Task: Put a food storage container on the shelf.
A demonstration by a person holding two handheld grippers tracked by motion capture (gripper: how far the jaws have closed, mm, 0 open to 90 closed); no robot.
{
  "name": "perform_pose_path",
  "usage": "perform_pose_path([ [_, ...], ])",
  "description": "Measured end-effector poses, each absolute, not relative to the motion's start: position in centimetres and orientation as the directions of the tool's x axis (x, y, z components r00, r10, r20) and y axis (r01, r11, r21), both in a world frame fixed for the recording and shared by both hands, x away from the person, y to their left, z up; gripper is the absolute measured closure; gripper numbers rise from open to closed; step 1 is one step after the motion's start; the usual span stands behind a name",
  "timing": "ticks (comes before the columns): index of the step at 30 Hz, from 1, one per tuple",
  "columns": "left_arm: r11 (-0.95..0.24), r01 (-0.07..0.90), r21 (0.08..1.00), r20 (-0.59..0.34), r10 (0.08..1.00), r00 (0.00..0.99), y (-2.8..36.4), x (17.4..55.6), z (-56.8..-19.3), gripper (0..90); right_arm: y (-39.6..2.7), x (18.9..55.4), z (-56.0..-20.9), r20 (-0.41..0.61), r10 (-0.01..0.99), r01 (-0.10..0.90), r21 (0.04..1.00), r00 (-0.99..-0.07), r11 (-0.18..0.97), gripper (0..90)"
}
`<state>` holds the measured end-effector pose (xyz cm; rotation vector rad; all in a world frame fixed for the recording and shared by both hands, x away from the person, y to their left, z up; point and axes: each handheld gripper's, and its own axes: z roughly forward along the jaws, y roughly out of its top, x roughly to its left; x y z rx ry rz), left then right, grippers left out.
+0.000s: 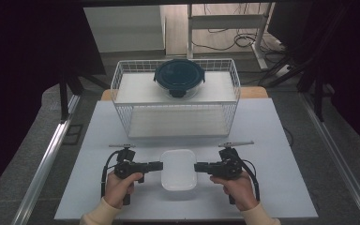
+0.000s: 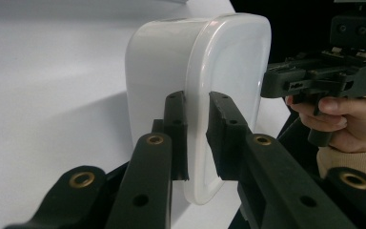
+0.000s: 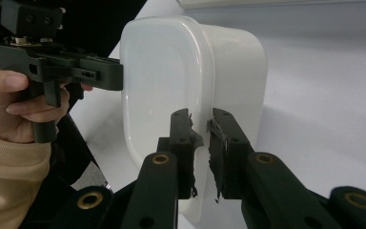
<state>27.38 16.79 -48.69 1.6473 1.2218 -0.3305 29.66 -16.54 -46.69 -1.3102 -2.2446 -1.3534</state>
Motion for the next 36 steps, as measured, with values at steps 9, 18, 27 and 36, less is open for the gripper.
perform_pose_path([
  [9, 0.013, 0.792, 0.611, -0.657, 0.567, 0.498, 17.0, 26.7, -46.7, 78.8, -16.4, 29.1, -45.1, 0.536, 0.569, 0.735, 0.651, -0.623, 0.191, 79.4],
  [18, 0.007, 0.744, 0.668, -0.603, 0.590, 0.536, 17.2, 26.5, -44.7, 79.1, -15.9, 29.3, -43.2, 0.482, 0.562, 0.682, 0.698, -0.673, 0.219, 79.3],
  [27, -0.004, 0.702, 0.712, -0.567, 0.587, 0.578, 17.4, 27.4, -41.8, 79.2, -15.9, 29.8, -41.0, 0.459, 0.551, 0.643, 0.740, -0.697, 0.196, 79.3],
  [36, -0.024, 0.653, 0.757, -0.511, 0.602, 0.614, 17.3, 28.2, -38.3, 79.3, -15.9, 30.6, -37.8, 0.413, 0.555, 0.593, 0.783, -0.722, 0.189, 79.2],
])
